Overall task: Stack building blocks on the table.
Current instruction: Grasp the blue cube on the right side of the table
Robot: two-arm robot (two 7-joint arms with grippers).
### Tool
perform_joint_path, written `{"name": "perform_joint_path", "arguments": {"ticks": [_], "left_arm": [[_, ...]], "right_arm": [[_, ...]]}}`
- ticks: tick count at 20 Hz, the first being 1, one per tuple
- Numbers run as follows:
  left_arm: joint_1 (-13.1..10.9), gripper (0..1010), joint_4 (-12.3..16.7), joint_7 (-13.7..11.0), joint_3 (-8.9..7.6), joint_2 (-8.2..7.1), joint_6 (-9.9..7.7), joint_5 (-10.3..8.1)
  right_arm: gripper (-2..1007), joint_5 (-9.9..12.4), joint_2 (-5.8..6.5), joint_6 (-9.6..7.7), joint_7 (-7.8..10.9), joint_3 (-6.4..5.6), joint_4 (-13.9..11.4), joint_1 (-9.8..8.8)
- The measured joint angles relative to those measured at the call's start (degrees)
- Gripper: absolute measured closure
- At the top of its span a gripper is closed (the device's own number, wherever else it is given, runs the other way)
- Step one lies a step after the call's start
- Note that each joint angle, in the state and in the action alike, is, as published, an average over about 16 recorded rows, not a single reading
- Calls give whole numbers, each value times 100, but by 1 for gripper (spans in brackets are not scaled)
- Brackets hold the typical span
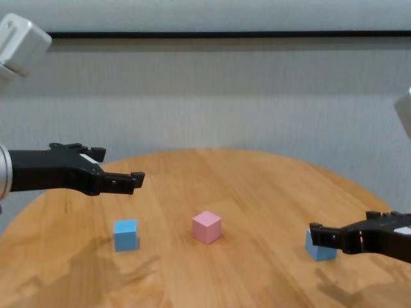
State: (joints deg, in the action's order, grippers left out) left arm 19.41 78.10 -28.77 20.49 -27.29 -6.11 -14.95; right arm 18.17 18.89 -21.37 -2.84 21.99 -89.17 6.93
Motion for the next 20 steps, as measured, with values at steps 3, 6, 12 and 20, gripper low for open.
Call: {"name": "perform_joint_path", "arguments": {"ticks": [3,6,12,20], "left_arm": [[0,8,0,0,0,0,0,0],[0,8,0,0,0,0,0,0],[0,8,0,0,0,0,0,0],[0,8,0,0,0,0,0,0]], "right_arm": [[4,-55,-70,-19,-6,-3,95,47],[4,-99,-149,-36,-6,-8,204,99],[4,-184,-321,-39,-7,-15,443,211],[4,-311,-485,19,15,-24,726,330]]}}
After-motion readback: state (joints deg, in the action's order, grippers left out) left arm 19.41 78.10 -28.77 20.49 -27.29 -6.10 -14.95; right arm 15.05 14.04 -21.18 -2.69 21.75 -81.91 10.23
